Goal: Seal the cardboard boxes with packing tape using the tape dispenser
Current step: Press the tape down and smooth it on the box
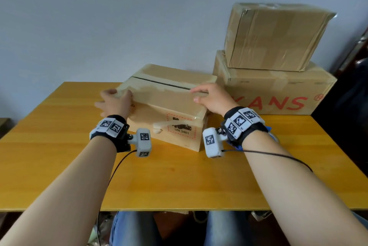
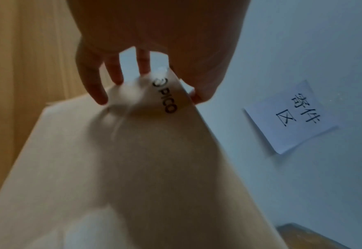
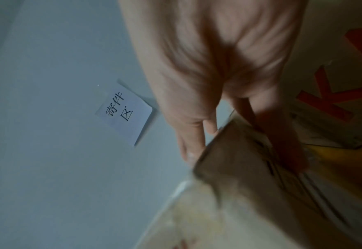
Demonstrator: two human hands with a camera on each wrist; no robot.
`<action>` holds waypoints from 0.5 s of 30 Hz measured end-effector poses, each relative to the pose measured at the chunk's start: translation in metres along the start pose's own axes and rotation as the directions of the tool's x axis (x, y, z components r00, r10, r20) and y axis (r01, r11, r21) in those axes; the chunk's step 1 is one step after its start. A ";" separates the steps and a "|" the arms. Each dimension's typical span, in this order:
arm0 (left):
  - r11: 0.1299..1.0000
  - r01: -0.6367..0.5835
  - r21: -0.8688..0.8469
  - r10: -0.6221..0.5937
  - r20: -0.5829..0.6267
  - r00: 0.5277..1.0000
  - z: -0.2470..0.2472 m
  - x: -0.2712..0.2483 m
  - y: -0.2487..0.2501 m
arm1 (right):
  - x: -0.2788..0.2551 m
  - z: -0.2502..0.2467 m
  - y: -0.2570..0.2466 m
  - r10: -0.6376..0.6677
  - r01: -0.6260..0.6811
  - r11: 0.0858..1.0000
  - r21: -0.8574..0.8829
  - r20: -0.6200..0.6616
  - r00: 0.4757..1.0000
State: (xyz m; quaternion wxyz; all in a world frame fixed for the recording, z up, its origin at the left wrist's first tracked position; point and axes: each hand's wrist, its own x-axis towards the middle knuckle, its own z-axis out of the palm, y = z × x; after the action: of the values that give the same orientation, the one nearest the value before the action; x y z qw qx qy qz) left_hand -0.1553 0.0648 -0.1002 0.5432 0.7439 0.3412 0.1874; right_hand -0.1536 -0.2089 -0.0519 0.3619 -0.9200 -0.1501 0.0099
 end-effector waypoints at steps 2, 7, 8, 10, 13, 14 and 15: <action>0.996 0.022 0.087 -0.021 -0.018 1.000 0.003 -0.013 0.006 | 0.001 -0.002 -0.001 -0.005 0.005 1.000 0.026 -0.003 1.000; 0.901 -0.284 0.329 0.291 0.029 0.956 0.013 -0.038 0.012 | -0.009 -0.002 -0.002 0.044 -0.042 0.999 -0.012 0.167 0.985; 0.846 -0.409 0.343 0.405 0.086 0.910 0.015 -0.040 0.010 | -0.011 -0.001 -0.001 0.048 -0.039 0.998 -0.049 0.205 0.978; 0.767 -0.595 0.241 0.526 0.296 0.797 0.025 -0.046 0.011 | -0.012 -0.002 0.004 0.056 -0.032 0.994 -0.102 0.250 0.966; 0.723 -0.672 0.158 0.543 0.472 0.695 0.040 -0.059 0.017 | -0.009 -0.013 0.014 0.055 -0.032 0.993 -0.110 0.209 0.976; 0.703 -0.691 0.171 0.543 0.499 0.676 0.045 -0.063 0.020 | -0.006 -0.018 0.018 0.055 -0.035 0.993 -0.113 0.180 0.982; 0.683 -0.705 0.191 0.537 0.523 0.662 0.051 -0.067 0.023 | -0.004 -0.021 0.023 0.059 -0.042 0.993 -0.114 0.146 0.987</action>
State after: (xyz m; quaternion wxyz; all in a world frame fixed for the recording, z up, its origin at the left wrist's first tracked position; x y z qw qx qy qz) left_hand -0.1618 -0.0213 -0.0892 0.3498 0.9273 -0.0376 0.1280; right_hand -0.1484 -0.2398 -0.0524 0.2976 -0.9389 -0.1538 0.0797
